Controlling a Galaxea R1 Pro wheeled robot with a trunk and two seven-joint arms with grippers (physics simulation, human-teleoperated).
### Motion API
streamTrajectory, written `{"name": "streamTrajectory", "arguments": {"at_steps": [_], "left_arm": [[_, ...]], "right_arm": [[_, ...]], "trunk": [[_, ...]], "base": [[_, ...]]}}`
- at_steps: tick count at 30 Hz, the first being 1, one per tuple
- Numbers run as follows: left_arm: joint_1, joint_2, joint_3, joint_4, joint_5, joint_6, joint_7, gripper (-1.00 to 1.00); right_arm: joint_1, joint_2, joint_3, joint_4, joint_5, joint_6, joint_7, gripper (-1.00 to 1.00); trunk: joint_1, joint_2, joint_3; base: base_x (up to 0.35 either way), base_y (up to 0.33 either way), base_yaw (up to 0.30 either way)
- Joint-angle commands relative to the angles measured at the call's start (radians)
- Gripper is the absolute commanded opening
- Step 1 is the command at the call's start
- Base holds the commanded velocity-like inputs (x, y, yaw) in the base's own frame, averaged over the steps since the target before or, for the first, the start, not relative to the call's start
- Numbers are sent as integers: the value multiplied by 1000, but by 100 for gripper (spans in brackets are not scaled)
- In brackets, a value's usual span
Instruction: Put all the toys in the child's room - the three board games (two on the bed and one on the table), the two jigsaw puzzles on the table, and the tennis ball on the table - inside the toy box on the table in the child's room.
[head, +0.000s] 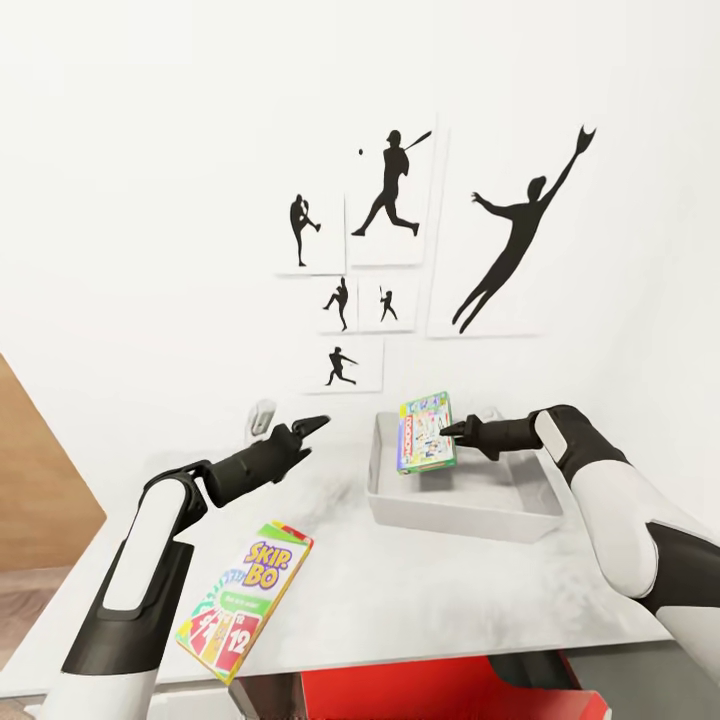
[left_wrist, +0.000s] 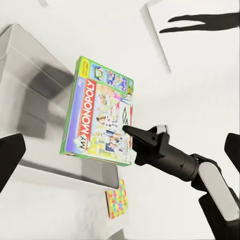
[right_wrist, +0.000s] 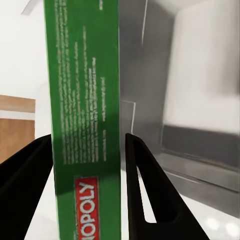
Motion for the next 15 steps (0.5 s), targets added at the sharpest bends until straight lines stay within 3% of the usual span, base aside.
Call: {"name": "streamTrajectory", "arguments": {"at_steps": [1,15], "left_arm": [[-1,0,1,-1,10,4,-5,100],[4,1,5,0,11,9,-58,100]], "right_arm": [[-1,0,-5,0,-6,8,-3,-100],[-2,-4,-6,-1,-7,7,-1,-100]], "trunk": [[1,-2,-4],[1,-2,-27]], "base": [[0,0,0],[0,0,0]]}}
